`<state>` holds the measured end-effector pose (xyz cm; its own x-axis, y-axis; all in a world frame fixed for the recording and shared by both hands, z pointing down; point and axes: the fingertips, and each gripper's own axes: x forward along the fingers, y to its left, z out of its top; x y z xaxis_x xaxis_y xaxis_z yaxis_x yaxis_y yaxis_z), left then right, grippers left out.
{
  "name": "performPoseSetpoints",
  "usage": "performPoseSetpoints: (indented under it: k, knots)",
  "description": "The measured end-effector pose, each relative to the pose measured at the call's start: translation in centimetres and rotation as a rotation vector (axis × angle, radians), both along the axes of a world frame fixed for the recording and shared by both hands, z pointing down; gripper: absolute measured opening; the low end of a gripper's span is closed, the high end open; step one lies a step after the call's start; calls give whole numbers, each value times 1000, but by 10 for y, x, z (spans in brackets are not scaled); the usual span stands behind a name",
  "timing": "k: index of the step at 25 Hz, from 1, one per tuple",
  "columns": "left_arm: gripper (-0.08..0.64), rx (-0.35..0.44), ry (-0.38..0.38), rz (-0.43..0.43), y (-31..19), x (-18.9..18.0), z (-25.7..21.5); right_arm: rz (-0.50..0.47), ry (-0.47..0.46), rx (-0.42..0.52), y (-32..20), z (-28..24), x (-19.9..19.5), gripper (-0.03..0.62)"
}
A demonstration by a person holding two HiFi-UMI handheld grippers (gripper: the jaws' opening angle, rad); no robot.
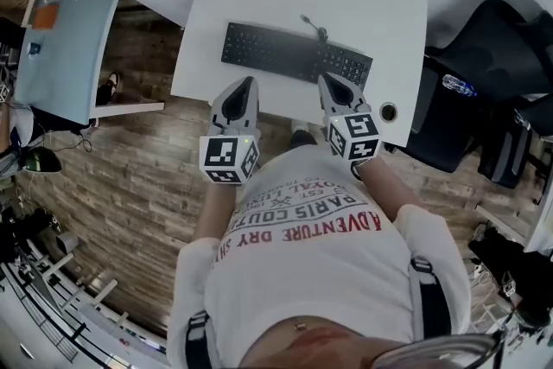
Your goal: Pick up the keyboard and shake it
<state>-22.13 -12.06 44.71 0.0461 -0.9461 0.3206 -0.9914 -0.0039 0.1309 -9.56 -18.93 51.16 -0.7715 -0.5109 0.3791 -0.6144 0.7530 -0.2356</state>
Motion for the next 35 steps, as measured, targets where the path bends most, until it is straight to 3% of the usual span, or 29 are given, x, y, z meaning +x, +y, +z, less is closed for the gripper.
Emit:
performPoseSetpoints:
  k: [7, 12, 16, 18, 22, 25, 26, 27, 28, 31, 35]
  knots:
    - [26, -35, -35, 21, -50, -42, 18, 49, 1, -132, -31, 21, -18, 25]
    - [26, -84, 26, 156, -77, -51, 50, 185, 32, -155, -51, 35, 4, 25]
    - [26, -150, 14, 226, -90, -68, 88, 292, -9, -243, -63, 53, 18, 25]
    - [26, -198, 65, 250, -91, -78, 108, 324, -28, -298, -63, 67, 24, 25]
    - [26, -333, 216, 254, -93, -99, 146, 394, 32, -324, -65, 92, 50, 26]
    - [28, -402, 219, 282, -93, -111, 164, 439, 69, -316, -70, 100, 73, 36]
    - [67, -416, 216, 291, -94, -114, 169, 441, 82, -317, -72, 103, 79, 79]
    - [166, -425, 219, 296, -95, -117, 172, 436, 98, -320, -75, 106, 84, 161]
    - [200, -428, 222, 291, -97, -121, 175, 430, 118, -324, -78, 109, 89, 194]
    - [266, -410, 213, 238, -105, -141, 183, 420, 167, -344, -85, 124, 105, 236]
    - [296, -472, 273, 217, -110, -159, 208, 389, 166, -449, -83, 152, 119, 247]
